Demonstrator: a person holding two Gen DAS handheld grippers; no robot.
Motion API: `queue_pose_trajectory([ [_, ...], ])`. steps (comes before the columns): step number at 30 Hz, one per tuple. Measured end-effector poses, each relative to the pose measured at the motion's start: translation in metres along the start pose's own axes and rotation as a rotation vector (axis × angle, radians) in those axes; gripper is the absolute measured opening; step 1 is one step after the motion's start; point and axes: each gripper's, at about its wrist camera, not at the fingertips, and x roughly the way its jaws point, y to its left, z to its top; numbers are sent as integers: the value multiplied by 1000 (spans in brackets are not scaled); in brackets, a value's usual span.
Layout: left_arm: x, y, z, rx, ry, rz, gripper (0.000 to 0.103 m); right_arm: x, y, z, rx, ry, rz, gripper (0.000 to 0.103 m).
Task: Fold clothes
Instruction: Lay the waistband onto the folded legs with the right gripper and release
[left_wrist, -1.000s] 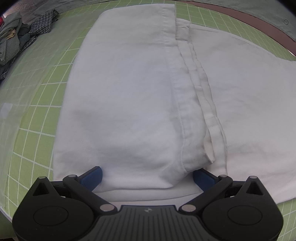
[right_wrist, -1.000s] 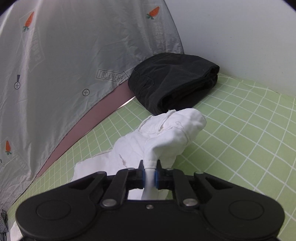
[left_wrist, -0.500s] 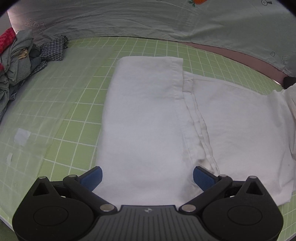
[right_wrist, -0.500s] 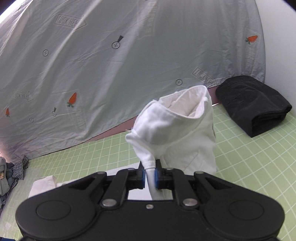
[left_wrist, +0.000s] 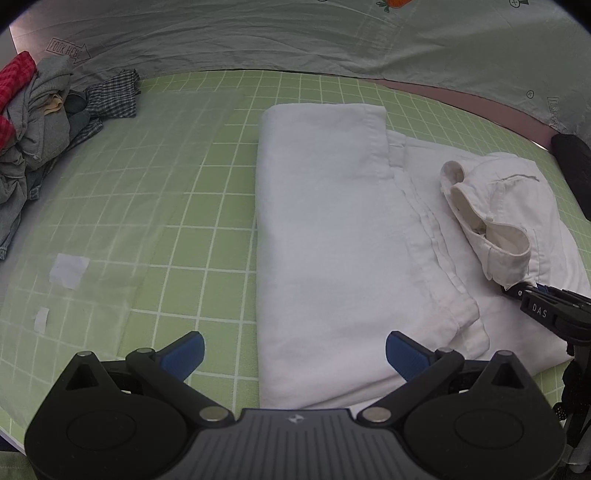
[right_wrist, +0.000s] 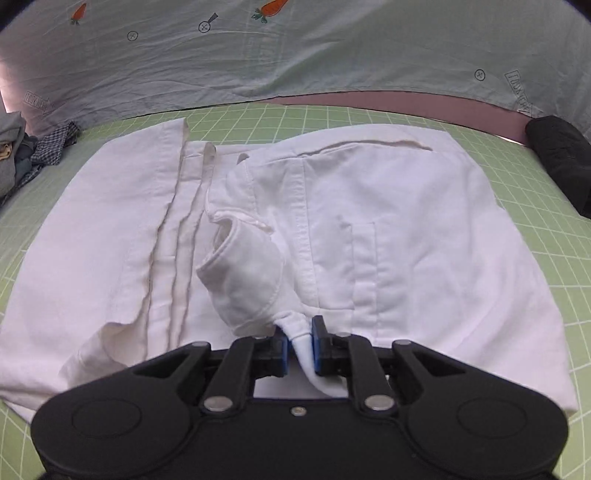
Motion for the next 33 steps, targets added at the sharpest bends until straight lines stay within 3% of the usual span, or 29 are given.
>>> queue_pose_trajectory([
  [9, 10, 9, -1, 20, 20, -26, 103, -19, -11, 10, 128, -35, -11, 25],
  [13, 13, 8, -3, 31, 29, -39, 103, -29, -12, 15, 158, -65, -23, 39],
  [18, 15, 8, -4, 42, 37, -47, 103, -41, -13, 23, 195, -103, -39, 45],
  [23, 14, 14, -5, 37, 37, -32, 103, -10, -5, 19, 198, -20, -39, 48],
  [28, 17, 24, -3, -5, 50, -5, 103, 9, 22, 1, 46, 40, -99, 47],
  [33, 24, 25, 1, -31, 58, 13, 103, 3, 10, 8, 105, 58, -73, 53],
])
